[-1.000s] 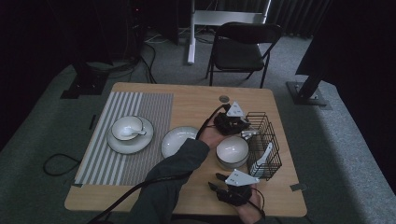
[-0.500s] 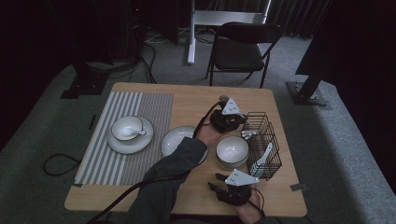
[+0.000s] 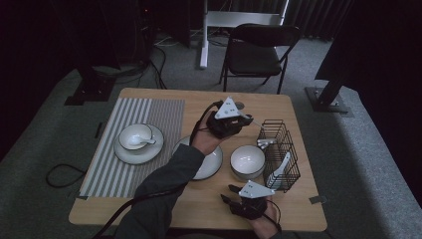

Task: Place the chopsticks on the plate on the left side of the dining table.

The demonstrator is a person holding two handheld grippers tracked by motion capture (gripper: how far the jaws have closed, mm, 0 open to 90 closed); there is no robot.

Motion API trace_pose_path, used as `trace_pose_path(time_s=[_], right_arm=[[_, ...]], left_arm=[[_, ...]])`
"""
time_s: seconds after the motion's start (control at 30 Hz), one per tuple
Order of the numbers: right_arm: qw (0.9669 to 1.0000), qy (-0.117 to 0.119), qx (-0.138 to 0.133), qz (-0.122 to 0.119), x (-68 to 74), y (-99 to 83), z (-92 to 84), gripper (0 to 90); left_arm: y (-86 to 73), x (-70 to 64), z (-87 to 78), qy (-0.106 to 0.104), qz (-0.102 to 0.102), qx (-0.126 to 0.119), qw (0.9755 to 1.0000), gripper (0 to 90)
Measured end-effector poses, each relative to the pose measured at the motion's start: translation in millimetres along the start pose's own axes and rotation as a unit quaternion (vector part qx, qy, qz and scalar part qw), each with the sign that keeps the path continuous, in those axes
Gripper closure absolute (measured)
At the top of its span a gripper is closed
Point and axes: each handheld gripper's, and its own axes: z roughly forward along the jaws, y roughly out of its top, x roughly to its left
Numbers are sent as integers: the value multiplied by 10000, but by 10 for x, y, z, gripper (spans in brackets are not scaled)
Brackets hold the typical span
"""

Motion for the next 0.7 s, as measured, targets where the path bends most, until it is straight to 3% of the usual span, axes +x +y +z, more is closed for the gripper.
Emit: trace_pose_path(time_s=[0.17,0.3,0.53,0.7], right_arm=[[10000,-8,-25,-47,6,19,0,534],[9999,-75,-55,-122,6,67,-36,533],[9987,-293,-283,-293,-61,270,-162,547],[9966,-448,-423,-542,-90,496,-197,554]], left_arm=[[-32,-25,-237,34,42,-149,9999,846],[-112,-28,-402,113,82,-118,9998,846],[-360,5,-610,236,-124,30,9996,846],[-529,37,-719,324,-263,159,9990,846]])
